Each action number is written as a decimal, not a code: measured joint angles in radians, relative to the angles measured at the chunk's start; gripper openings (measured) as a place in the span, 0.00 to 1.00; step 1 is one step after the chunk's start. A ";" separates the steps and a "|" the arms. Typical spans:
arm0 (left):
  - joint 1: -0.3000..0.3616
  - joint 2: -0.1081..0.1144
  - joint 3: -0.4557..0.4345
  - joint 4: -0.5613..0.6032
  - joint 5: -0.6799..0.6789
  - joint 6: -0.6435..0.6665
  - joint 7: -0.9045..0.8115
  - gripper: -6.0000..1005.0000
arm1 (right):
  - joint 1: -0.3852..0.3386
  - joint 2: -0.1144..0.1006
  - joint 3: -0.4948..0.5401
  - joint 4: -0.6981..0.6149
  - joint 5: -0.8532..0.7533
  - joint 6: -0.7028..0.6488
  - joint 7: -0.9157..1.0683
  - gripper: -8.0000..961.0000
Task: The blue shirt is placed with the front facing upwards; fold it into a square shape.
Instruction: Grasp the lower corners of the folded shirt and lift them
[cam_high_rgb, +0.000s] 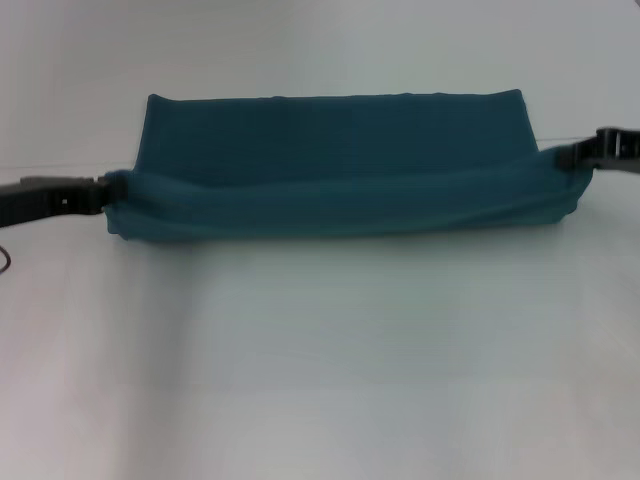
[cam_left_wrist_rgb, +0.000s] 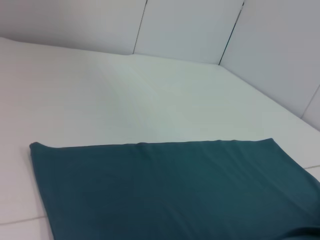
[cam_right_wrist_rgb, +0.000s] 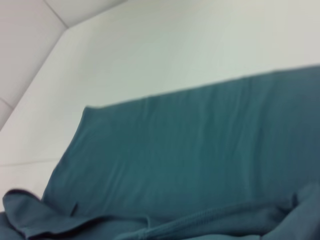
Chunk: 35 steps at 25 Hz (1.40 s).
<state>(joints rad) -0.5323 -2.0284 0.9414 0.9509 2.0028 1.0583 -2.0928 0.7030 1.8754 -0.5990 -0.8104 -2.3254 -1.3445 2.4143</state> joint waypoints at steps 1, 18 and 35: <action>-0.010 0.004 0.000 -0.003 0.008 -0.001 -0.009 0.01 | 0.008 -0.005 0.000 0.002 -0.003 0.004 0.001 0.08; 0.106 -0.033 -0.006 0.114 0.041 0.137 -0.052 0.01 | -0.103 0.039 -0.008 -0.008 -0.034 -0.086 -0.040 0.08; 0.088 -0.040 -0.047 0.141 0.045 0.150 -0.048 0.01 | -0.063 0.036 0.005 -0.071 -0.050 -0.070 -0.018 0.08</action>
<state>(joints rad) -0.4447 -2.0686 0.8943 1.0921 2.0481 1.2084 -2.1404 0.6396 1.9111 -0.5942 -0.8818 -2.3752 -1.4147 2.3968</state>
